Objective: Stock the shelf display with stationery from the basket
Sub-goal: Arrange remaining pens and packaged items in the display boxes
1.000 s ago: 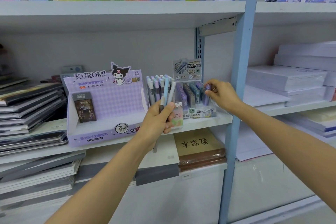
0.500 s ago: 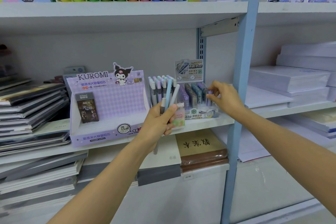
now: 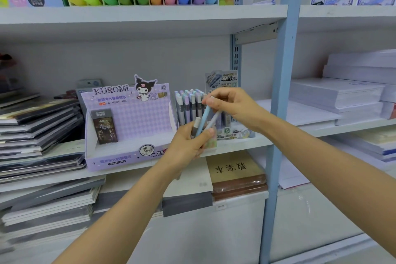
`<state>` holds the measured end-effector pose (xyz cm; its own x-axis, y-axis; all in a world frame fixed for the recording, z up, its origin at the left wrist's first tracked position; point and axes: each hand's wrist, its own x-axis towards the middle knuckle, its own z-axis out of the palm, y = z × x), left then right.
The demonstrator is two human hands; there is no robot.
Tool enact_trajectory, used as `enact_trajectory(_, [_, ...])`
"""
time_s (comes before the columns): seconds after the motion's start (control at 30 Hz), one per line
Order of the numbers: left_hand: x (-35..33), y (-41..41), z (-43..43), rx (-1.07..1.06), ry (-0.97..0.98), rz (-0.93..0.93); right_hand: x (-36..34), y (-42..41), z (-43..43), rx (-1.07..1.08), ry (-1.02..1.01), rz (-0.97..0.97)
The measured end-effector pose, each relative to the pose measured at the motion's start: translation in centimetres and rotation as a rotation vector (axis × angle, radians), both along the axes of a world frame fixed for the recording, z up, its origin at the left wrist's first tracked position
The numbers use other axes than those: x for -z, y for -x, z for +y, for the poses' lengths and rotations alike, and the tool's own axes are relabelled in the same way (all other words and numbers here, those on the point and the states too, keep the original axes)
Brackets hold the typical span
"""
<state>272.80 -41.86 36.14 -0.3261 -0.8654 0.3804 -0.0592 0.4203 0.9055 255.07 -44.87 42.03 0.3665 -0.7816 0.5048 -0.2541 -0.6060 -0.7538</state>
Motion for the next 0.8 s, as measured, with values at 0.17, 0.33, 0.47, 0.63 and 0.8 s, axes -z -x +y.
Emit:
enact_trajectory(0.17, [-0.3, -1.9, 0.1, -0.097, -0.109, 0.019, -0.9, 0.2, -0.2, 0.082, 0.043, -0.326])
enact_trajectory(0.33, [-0.9, -2.8, -0.3, -0.153, -0.227, 0.421, -0.3, 1.3, -0.1, 0.047, -0.058, -0.348])
enact_trajectory(0.47, [-1.8, -2.0, -0.2, -0.126, -0.252, 0.764, 1.4, 0.8, 0.3, -0.040, -0.122, -0.284])
enact_trajectory(0.63, [-2.6, -1.2, 0.5, 0.019, -0.306, 0.945, 2.2, -0.2, 0.4, -0.035, -0.140, -0.459])
enact_trajectory(0.8, [-3.0, -1.1, 0.7, -0.179, -0.160, 0.870, 2.2, -0.6, 1.3, -0.104, -0.213, -0.182])
